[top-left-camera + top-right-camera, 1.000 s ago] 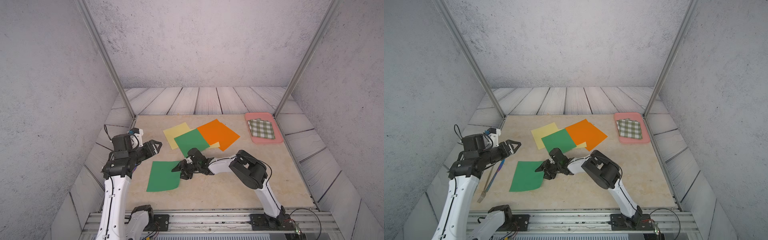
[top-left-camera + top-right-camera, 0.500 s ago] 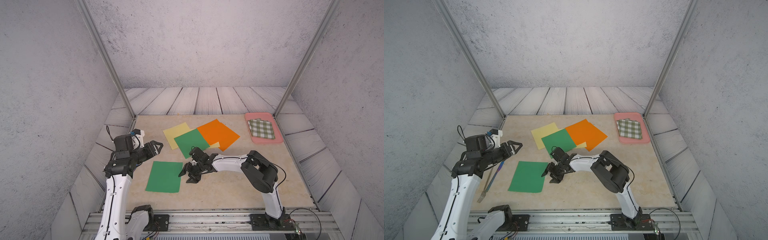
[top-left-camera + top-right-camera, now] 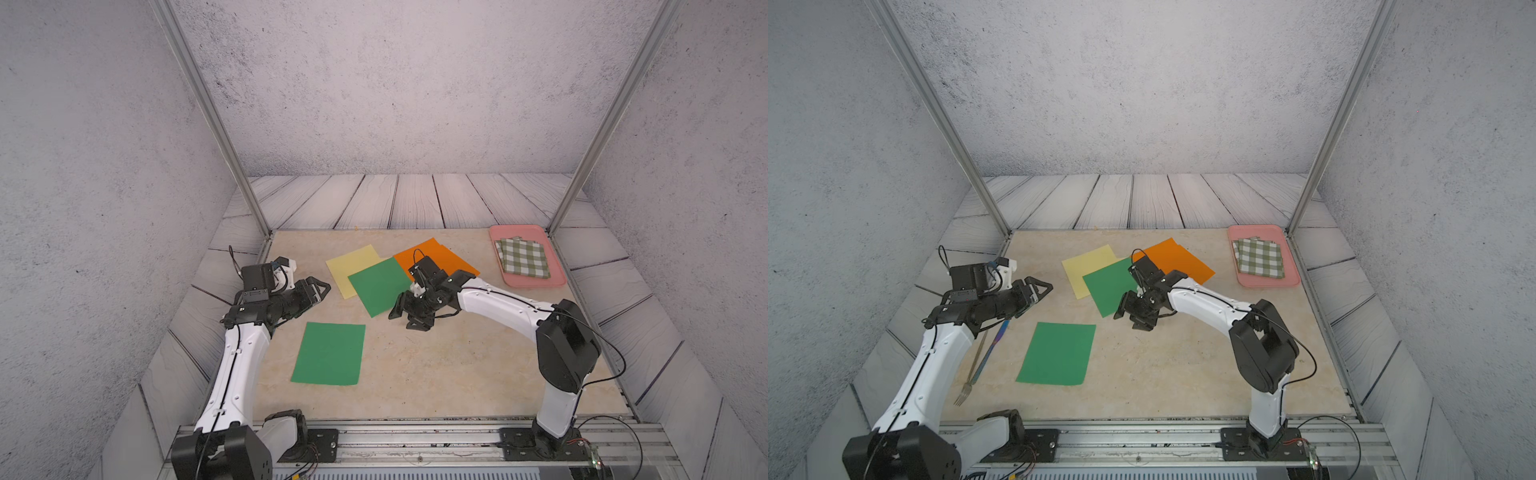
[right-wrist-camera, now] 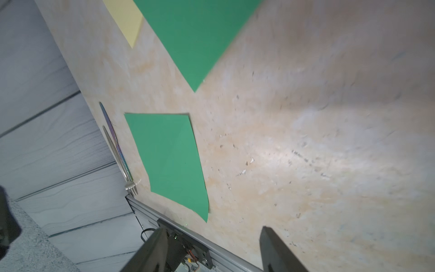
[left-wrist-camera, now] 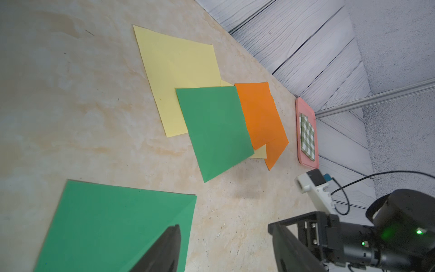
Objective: Sort the scattered colored papers by color
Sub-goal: Place the colored paper at the center of the board, then pick up the colored paper from the center of the board.
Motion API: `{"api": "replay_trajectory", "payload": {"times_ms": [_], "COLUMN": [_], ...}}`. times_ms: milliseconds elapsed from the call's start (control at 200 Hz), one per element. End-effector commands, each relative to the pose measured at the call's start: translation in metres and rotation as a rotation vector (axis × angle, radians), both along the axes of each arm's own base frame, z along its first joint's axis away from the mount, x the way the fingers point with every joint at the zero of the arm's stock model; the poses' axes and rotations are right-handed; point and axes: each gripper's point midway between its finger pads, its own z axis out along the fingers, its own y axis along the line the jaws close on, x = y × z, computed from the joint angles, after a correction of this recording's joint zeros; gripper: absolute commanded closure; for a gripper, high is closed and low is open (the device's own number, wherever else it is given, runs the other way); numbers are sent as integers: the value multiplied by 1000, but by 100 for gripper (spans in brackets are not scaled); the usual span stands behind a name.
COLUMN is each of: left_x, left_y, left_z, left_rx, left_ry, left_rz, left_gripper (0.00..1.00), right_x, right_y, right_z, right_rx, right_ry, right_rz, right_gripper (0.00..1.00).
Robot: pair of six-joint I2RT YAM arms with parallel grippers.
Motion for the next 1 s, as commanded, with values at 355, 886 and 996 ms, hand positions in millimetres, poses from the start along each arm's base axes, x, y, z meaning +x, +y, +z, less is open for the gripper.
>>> {"api": "replay_trajectory", "payload": {"times_ms": [355,886,996], "left_x": [92,186,197], "left_y": [-30,-96,-104], "left_z": [-23,-91,-113], "left_rx": [15,-20,-2], "left_ry": [71,259,305], "left_rz": [-86,-214,-242], "left_gripper": [36,69,71], "right_x": [129,209,207], "right_y": [-30,-57,-56], "right_z": [12,-52,-62], "right_rx": [60,204,210], "right_ry": [-39,-51,-33], "right_rz": [121,85,88], "right_gripper": [33,32,32]}}
